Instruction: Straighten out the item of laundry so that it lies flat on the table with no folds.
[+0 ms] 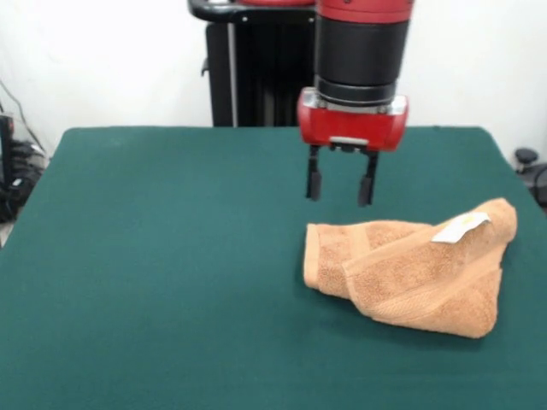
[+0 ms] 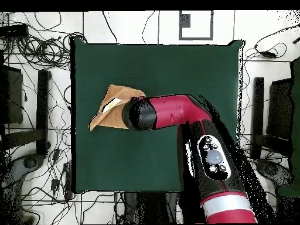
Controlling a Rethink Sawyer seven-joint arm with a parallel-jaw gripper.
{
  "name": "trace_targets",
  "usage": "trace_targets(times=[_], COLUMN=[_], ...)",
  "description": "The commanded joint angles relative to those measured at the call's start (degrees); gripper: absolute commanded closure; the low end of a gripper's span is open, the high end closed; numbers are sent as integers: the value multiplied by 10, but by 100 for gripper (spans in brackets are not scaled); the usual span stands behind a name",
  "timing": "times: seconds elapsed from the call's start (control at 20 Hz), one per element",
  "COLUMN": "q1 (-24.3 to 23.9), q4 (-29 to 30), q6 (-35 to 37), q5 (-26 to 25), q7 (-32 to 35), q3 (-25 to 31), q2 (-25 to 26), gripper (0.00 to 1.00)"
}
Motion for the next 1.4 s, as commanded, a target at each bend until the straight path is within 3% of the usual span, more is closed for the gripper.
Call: trace_targets(times=[0.05, 1.2, 1.4], q1=[-15, -22, -25], q4=[-36, -73, -72], q6=[77, 64, 87], q5=[-35, -88, -89], q7=[-168, -152, -162], q3=[74, 108, 111], q2=[26, 67, 72], gripper=[0, 0, 0])
